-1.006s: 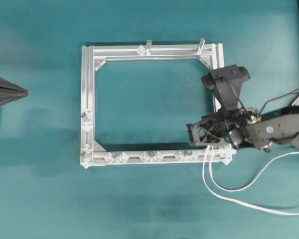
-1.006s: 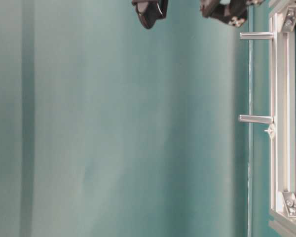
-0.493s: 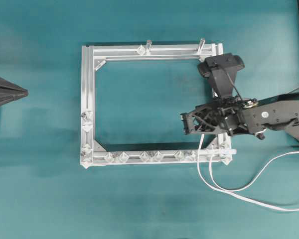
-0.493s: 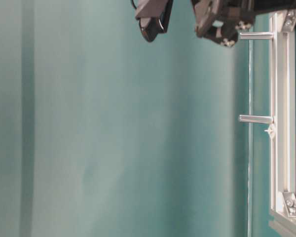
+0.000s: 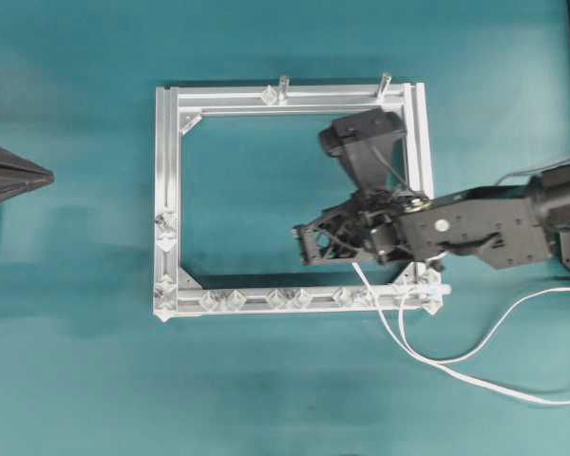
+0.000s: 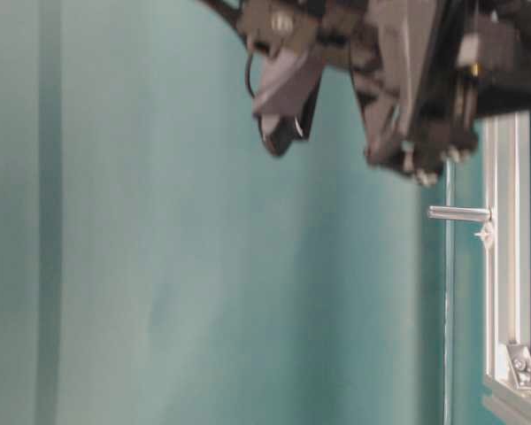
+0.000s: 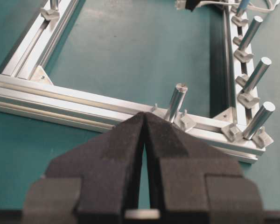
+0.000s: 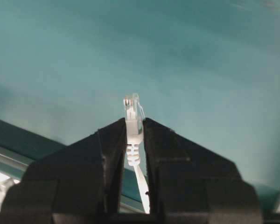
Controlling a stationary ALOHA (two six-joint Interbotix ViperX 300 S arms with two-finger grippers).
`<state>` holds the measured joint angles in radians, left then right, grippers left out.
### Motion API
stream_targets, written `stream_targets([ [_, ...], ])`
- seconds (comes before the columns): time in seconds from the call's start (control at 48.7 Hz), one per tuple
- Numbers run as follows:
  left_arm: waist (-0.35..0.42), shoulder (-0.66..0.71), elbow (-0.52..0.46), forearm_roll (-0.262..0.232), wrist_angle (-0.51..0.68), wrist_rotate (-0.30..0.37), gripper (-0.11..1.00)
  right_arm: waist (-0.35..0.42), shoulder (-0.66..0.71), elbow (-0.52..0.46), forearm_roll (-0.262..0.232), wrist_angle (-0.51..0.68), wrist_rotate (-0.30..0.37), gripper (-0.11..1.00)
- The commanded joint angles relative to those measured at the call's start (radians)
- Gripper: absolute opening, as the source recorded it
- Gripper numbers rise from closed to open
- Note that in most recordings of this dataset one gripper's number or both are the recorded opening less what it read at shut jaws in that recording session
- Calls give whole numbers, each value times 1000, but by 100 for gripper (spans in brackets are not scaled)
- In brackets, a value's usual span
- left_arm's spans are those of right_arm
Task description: Move the cable alternately left and right between 8 closely spaced pins so it hooks onto each one.
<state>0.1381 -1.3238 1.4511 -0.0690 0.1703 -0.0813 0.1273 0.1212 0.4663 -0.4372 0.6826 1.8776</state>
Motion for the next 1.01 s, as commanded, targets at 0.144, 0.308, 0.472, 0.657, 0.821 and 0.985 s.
stream_targets([
  [0.144, 3, 11, -9, 3, -11, -6, 0, -5, -3, -43, 6, 5, -2, 14],
  [0.308, 3, 11, -9, 3, -11, -6, 0, 2, -3, -60, 32, 6, -2, 14],
  [0.472, 2, 11, -9, 3, -11, -6, 0, 25, -3, -75, 37, 14, 15, 14],
  [0.657, 3, 11, -9, 3, -11, -6, 0, 75, -3, -80, 60, 64, 67, 14],
  [0.821, 3, 11, -9, 3, -11, -6, 0, 110, -2, -80, 60, 77, 135, 14],
  [0.985, 3, 11, -9, 3, -11, -6, 0, 140, 3, -83, 60, 74, 175, 14],
])
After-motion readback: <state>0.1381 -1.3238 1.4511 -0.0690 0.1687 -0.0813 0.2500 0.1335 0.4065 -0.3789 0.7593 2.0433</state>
